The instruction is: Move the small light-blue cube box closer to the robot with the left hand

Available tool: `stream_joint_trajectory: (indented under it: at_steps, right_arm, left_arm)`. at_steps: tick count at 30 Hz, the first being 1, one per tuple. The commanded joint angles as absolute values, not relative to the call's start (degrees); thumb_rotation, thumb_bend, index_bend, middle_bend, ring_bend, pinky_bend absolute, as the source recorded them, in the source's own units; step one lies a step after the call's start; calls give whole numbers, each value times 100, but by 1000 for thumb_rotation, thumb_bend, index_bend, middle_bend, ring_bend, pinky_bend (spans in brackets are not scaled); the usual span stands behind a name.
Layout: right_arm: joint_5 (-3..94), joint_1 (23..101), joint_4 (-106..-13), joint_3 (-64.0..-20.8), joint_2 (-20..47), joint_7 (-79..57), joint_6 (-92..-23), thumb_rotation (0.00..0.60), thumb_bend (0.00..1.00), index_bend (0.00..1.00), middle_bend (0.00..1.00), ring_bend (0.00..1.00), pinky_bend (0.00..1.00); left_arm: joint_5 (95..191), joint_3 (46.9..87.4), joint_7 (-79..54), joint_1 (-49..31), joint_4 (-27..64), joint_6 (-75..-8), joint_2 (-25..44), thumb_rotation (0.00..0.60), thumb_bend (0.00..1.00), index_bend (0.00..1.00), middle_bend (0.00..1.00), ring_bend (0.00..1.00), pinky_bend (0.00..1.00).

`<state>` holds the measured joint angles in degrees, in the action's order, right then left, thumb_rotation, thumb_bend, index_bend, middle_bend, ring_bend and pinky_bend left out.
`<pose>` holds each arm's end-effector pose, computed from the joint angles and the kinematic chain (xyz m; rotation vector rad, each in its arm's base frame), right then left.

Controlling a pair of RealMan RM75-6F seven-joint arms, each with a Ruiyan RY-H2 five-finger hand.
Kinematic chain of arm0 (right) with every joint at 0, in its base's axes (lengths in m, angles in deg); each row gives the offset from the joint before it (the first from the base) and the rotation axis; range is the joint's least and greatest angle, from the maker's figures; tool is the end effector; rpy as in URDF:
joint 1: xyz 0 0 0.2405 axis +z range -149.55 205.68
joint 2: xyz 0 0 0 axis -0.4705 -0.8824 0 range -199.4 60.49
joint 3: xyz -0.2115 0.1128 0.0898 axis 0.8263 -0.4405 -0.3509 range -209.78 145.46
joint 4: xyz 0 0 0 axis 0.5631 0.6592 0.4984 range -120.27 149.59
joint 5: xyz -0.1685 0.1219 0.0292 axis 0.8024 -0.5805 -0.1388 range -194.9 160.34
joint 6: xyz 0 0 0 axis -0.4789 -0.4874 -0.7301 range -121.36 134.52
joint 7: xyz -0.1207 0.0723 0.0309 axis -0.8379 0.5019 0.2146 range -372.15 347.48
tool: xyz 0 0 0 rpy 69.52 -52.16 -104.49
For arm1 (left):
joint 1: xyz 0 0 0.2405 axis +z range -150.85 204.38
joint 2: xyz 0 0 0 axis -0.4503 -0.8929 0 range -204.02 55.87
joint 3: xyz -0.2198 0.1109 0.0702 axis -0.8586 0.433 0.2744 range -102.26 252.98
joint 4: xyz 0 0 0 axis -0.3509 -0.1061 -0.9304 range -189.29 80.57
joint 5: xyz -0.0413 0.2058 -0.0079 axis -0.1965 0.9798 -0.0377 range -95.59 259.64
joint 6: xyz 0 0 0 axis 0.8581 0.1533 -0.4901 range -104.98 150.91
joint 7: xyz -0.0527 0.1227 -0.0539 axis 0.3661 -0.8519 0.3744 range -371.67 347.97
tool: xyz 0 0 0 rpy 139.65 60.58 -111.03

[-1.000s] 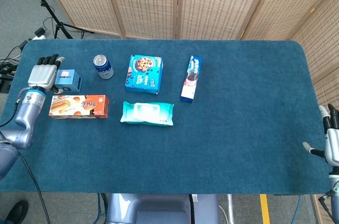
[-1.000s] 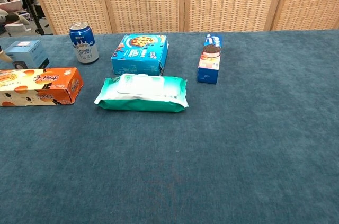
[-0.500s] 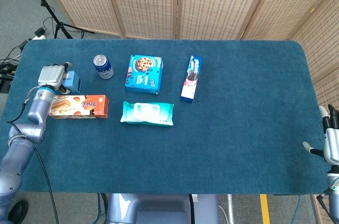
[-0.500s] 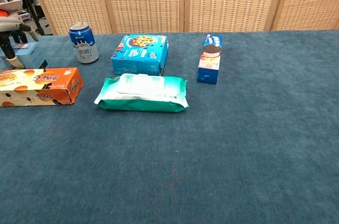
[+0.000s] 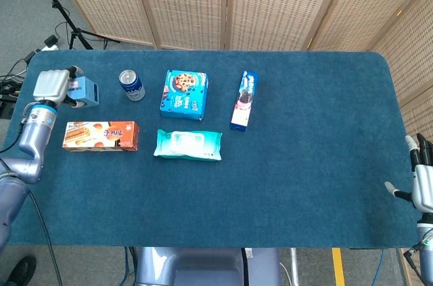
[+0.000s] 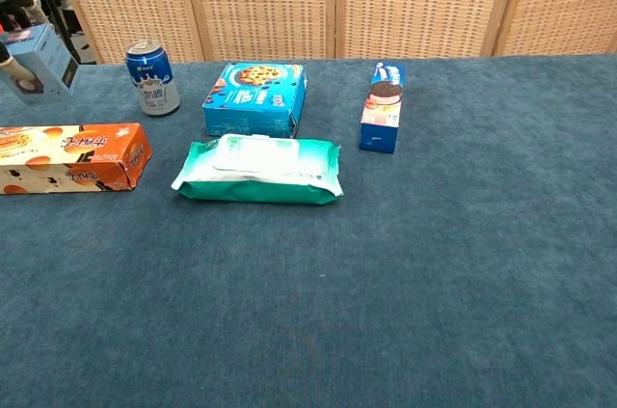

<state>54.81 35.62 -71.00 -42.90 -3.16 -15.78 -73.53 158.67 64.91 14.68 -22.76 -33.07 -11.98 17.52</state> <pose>-0.3452 -0.2230 0.1834 1.1854 -0.8580 0.7801 -0.2934 0.4938 0.1395 -1.4542 -0.9077 -0.7112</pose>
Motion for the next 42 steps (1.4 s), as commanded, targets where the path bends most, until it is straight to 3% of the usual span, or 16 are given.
stream_joint_trajectory:
  at_steps: [1, 5, 9, 15, 29, 42]
  right_arm:
    - [5548, 3540, -7155, -4274, -353, -1517, -7397, 600, 0, 0, 0, 0, 0]
    - [5641, 3509, -7227, -4257, -406, -1432, -7462, 600, 0, 0, 0, 0, 0]
    - [5757, 3477, -7308, -4226, -480, -1319, -7515, 600, 0, 0, 0, 0, 0]
    - [5874, 3441, -7370, -4185, -567, -1159, -7547, 600, 0, 0, 0, 0, 0]
    - [5995, 3390, -7431, -4162, -669, -921, -7618, 600, 0, 0, 0, 0, 0]
    - [5987, 3370, -7421, -4178, -727, -762, -7619, 600, 0, 0, 0, 0, 0]
  left_arm:
    - [16135, 6561, 1796, -1998, -2468, -2045, 1082, 600, 96, 320, 572, 416, 408]
    - [16395, 6749, 1771, -1662, -1056, -2586, 160, 600, 93, 321, 572, 416, 408]
    - [16353, 7004, 1070, -1257, 1510, -2565, -1301, 600, 96, 321, 572, 416, 408]
    - [16135, 7219, 61, -604, 3087, -3223, -1876, 600, 103, 322, 572, 416, 408]
    - [16397, 7660, -13, -91, 3243, -3434, -1493, 600, 107, 322, 572, 416, 408]
    - [16199, 7612, -596, -143, 3361, -3246, -746, 600, 109, 322, 566, 415, 408]
